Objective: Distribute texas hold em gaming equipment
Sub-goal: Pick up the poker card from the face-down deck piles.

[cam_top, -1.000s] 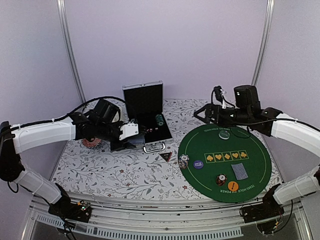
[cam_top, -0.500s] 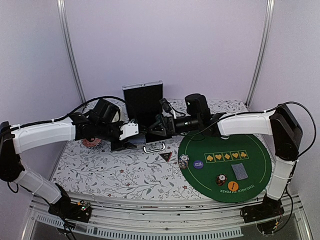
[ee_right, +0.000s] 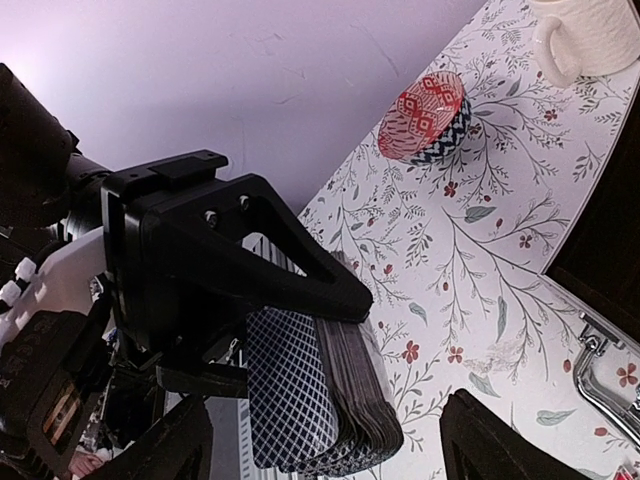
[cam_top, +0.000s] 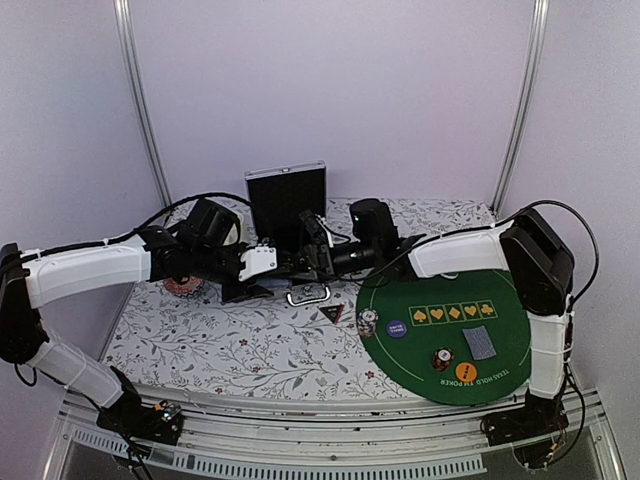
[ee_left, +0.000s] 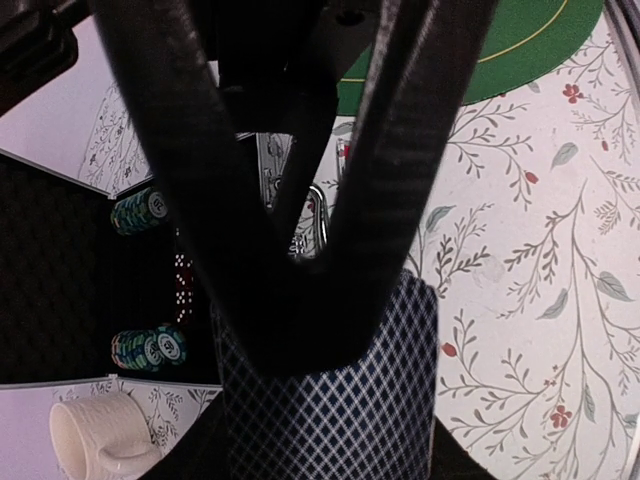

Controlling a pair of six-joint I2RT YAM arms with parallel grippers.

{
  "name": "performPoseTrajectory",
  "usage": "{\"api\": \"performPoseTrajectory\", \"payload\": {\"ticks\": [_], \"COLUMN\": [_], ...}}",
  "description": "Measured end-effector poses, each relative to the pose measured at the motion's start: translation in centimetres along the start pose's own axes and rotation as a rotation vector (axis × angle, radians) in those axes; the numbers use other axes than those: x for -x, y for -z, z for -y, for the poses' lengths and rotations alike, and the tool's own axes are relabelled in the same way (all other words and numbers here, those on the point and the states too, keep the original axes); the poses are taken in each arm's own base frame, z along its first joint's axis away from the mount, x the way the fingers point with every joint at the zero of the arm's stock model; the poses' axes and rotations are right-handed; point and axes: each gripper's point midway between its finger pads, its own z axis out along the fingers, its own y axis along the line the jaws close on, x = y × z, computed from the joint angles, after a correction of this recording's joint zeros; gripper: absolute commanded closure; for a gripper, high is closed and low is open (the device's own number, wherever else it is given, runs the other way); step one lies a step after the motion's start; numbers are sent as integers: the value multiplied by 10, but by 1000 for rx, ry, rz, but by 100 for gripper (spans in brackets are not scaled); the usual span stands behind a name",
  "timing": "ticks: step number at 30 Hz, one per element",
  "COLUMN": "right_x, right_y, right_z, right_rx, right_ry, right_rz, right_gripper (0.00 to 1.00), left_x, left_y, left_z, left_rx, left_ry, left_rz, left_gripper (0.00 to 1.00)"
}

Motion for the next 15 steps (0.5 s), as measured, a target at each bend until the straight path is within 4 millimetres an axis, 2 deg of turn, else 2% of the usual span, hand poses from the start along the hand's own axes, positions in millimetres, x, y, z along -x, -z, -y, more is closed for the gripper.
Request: {"api": "performPoseTrajectory", "payload": {"ticks": [6, 10, 13, 15], "right_x": [-1, -1, -4, -6], "right_y": [-11, -18, -20, -21], "right_z": [-1, -3, 2, 3], "right_rx": [28, 50, 49, 50], "right_ry": [-10, 1, -14, -17], "right_rz": [-18, -26, -35, -40], "right_gripper": [40, 63, 77, 90], "left_x": [0, 0, 2, 3], "left_y": [0, 0, 3, 3], "left_z": [0, 1, 2, 3], "left_rx": [0, -3, -6, -9], "left_ry": [0, 0, -2, -2], "left_rz": [1, 2, 13, 17], "left_gripper": [52, 52, 53, 53]}}
